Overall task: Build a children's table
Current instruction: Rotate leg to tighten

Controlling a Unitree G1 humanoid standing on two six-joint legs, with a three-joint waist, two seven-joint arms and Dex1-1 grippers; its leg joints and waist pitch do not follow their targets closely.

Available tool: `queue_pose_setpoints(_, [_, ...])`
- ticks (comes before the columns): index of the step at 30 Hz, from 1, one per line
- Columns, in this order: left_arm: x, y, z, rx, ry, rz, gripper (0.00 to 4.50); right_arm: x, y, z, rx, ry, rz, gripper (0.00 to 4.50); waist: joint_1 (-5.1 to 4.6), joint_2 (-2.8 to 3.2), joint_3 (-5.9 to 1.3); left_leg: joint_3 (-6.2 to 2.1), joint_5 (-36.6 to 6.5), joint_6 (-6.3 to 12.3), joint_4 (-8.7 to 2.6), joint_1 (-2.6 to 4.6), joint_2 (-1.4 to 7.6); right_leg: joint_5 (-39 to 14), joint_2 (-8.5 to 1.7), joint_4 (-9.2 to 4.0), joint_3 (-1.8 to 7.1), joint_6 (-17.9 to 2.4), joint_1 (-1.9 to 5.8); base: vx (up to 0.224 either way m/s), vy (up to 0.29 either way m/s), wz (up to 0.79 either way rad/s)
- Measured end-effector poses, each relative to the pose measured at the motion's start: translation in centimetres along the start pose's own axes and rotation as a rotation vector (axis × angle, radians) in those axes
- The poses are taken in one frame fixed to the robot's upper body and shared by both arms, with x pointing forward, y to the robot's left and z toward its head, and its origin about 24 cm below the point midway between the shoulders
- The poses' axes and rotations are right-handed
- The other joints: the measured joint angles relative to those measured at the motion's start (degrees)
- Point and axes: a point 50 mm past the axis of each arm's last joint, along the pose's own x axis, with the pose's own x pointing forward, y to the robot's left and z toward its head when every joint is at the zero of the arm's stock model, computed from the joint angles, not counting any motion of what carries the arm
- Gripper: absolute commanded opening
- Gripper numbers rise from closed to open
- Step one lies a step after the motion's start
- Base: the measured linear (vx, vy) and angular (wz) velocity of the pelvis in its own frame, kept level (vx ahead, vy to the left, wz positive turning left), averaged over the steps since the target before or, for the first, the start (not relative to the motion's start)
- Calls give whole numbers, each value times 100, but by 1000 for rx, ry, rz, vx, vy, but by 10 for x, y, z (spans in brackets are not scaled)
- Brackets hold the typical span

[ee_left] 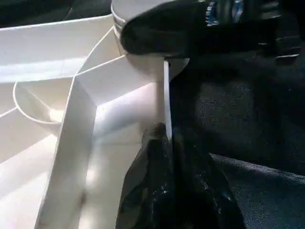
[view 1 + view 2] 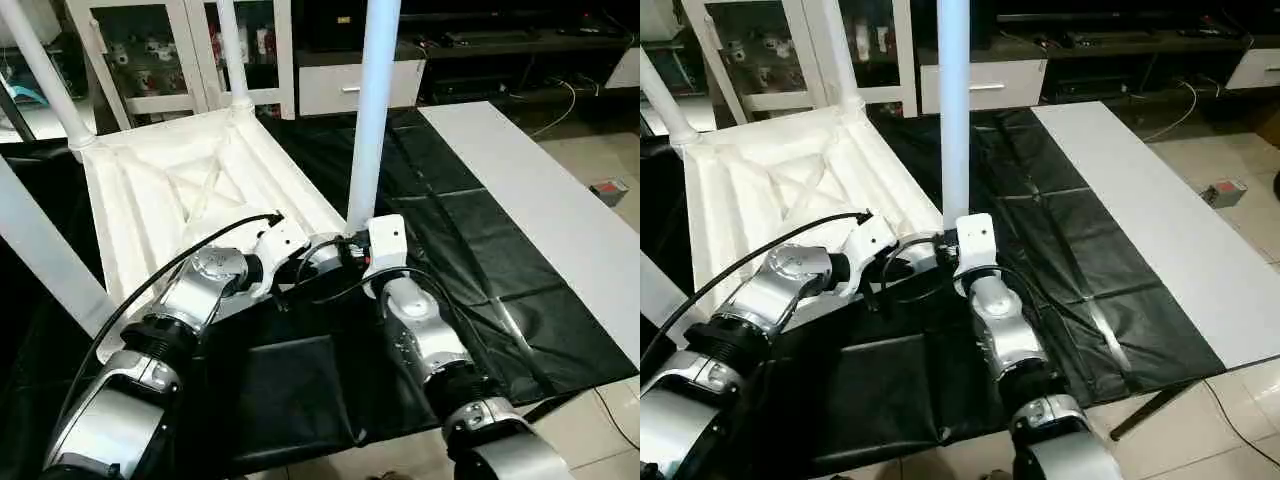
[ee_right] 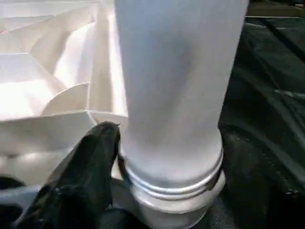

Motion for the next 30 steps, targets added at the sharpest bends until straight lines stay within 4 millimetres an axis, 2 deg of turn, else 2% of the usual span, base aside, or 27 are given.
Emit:
queue_pose_setpoints(2, [-4, -1, -2, 14, -1, -19, 0, -7, -8, 2, 0, 9, 87, 387, -2, 10, 0, 0, 0, 0, -1, 0, 1, -3, 2, -1, 1, 5, 1, 0, 0, 0])
queue_pose_setpoints(6, [-16, -4, -8, 46, -5, -85, 0, -31, -28, 2, -67, 58, 299, 387, 33, 12, 2, 0, -2, 2, -10, -4, 4, -11, 3, -7, -6, 17, 1, 0, 0, 0])
queue_pose_setpoints(14, [-34, -26, -16, 51, -1, -320, 0, -72, -62, 4, -206, 177, 640, 387, 215, 9, 3, 7, -2, 2, -8, 2, 7, -13, 1, -8, -6, 19, 10, 0, 0, 0])
queue_pose_setpoints(19, [-35, -34, -16, 44, 16, -407, 0, -80, -60, 11, -207, 200, 780, 387, 247, 20, 6, 12, -2, 2, -2, 10, 8, -12, 0, -7, 3, 18, 29, 0, 0, 0])
queue_pose_setpoints(27, [-34, -37, -13, 49, 24, -430, 0, -82, -56, 12, -220, 229, 872, 387, 264, 22, 6, 9, -1, 2, -2, 11, 9, -13, 0, -7, 2, 19, 43, 0, 0, 0])
queue_pose_setpoints(30, [-34, -37, -13, 53, 24, -430, 0, -81, -55, 13, -220, 225, 882, 353, 278, 21, 6, 9, -1, 2, -2, 9, 9, -14, 0, -8, 1, 21, 43, 0, 0, 0])
